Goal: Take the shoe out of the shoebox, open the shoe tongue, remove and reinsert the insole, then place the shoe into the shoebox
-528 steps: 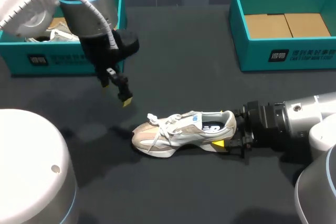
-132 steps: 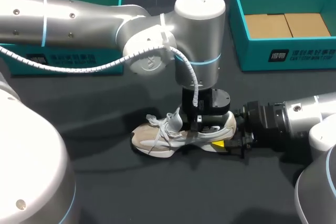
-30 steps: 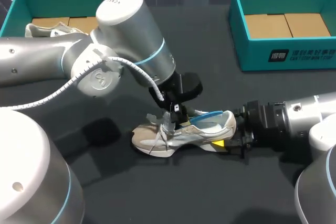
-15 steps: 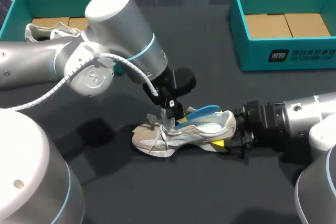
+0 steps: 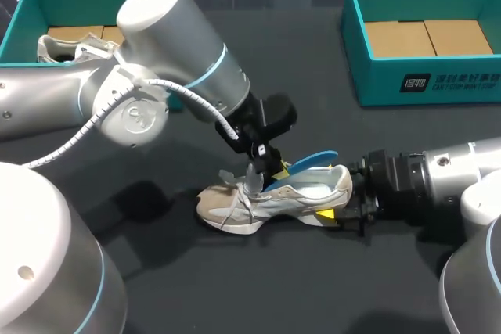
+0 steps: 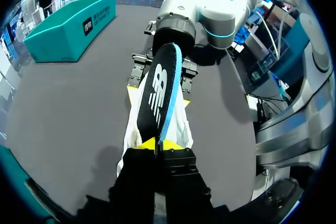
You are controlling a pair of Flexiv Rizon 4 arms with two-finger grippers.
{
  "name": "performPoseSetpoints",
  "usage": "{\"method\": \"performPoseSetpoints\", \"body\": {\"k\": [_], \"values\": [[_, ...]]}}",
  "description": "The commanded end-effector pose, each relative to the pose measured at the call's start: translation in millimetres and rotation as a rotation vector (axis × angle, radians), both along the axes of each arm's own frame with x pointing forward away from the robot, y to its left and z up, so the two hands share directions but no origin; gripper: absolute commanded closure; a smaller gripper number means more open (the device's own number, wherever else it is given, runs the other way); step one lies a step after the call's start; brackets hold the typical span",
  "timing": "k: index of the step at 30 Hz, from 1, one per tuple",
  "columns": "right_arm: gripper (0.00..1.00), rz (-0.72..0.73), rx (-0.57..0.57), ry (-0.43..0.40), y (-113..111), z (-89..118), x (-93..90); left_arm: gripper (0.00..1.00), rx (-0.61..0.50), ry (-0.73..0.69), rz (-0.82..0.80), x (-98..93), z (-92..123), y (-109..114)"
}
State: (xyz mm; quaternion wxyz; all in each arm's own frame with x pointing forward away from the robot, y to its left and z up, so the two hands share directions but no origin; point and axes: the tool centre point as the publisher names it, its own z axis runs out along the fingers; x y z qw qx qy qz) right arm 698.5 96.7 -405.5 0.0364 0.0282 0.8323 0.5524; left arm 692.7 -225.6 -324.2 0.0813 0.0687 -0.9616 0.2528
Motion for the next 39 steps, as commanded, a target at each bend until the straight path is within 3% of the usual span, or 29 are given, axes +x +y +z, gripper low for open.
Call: {"method": "performPoseSetpoints", "body": {"k": [1, 15, 17, 18, 19, 22, 28, 39], "values": [[1.0, -0.002, -0.002, 0.0, 0, 1, -1.2, 1.0, 0.009, -0.006, 0.008, 3.6, 0, -17], [1.0, -0.002, -0.002, 0.0, 0, 1, -1.2, 1.0, 0.009, -0.055, 0.075, 9.9, -1, -46], [1.0, -0.002, -0.002, 0.0, 0, 1, -1.2, 0.93, -0.001, -0.06, 0.081, 7.8, -1, -46], [1.0, -0.002, -0.002, 0.0, 0, 1, -1.2, 0.8, -0.004, -0.066, 0.083, 6.7, 0, -46], [1.0, -0.002, -0.002, 0.0, 0, 1, -1.2, 0.74, -0.007, -0.068, 0.085, 5.7, 0, -45], [1.0, -0.002, -0.002, 0.0, 0, 1, -1.2, 0.67, -0.023, -0.084, 0.097, 3.3, 2, -45], [1.0, -0.002, -0.002, 0.0, 0, 1, -1.2, 0.55, -0.062, -0.13, 0.124, -1.4, 7, -45], [1.0, -0.002, -0.002, 0.0, 0, 1, -1.2, 0.5, -0.112, -0.231, 0.142, -9.4, 8, -54]]}}
